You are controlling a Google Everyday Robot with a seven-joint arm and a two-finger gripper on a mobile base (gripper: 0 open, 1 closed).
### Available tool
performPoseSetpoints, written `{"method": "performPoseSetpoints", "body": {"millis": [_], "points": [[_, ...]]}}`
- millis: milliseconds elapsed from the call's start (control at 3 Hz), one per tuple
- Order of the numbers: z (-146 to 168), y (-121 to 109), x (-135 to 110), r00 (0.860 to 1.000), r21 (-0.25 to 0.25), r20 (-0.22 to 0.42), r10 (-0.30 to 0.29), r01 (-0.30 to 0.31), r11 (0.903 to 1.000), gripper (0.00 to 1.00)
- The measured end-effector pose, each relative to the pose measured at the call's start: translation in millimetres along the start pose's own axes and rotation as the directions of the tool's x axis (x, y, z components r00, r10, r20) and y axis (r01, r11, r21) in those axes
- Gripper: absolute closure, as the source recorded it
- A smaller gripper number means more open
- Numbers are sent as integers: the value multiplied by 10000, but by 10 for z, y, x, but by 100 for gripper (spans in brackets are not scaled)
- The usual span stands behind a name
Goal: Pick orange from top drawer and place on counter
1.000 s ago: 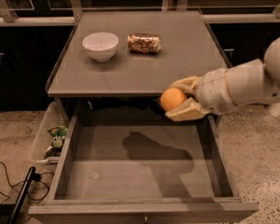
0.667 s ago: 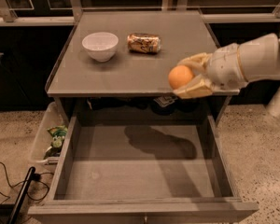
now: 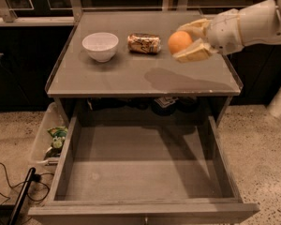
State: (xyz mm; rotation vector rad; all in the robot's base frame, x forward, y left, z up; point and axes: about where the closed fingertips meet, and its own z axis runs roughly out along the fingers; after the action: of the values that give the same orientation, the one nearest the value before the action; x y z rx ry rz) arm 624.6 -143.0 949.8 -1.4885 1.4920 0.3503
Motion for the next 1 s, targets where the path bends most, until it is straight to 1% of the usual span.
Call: {"method": "performPoseSetpoints", "body": {"millis": [333, 667, 1000], "points": [[237, -274, 110, 9999, 62, 44, 156, -157, 9999, 100], [447, -381, 356, 9956, 168, -764, 542, -530, 9985, 100], [554, -321, 677, 9814, 130, -1514, 1182, -1176, 9930, 100]]}}
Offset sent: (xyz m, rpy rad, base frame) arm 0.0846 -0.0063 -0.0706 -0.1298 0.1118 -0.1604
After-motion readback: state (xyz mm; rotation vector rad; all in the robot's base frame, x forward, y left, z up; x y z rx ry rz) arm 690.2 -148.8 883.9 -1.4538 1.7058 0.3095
